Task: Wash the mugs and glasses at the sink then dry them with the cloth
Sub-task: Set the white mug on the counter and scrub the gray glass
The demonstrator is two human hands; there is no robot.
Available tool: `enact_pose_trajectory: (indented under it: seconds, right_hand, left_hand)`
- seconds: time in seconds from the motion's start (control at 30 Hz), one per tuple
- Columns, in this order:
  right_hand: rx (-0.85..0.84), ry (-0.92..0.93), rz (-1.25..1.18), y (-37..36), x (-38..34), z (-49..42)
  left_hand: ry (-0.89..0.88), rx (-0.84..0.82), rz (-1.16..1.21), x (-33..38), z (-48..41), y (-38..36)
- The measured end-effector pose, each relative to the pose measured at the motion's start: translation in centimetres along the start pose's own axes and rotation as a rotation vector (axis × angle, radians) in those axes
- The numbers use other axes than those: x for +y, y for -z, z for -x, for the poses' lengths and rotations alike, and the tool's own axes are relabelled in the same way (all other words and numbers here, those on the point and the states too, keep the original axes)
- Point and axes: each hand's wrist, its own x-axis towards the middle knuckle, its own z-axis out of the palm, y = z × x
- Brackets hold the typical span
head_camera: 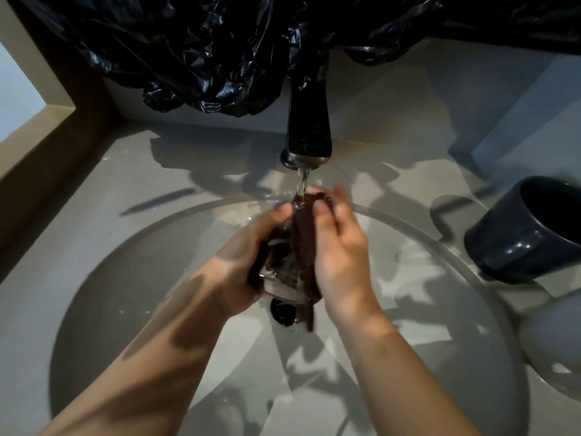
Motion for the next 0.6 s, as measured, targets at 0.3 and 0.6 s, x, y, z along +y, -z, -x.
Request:
enact_pose_trajectory:
  seconds: [0.3, 0.6]
  right_hand:
    - [0.056, -0.177, 0.003, 1.8, -0.8, -0.4]
    - [-0.211, -0.194, -0.082, 3.4, -1.2, -0.8]
  left_hand:
    - [0.13, -0.063, -0.038, 0.3, -0.5, 1.0]
    - [0.136, -0.221, 0.164, 1.4, 0.1, 2.5]
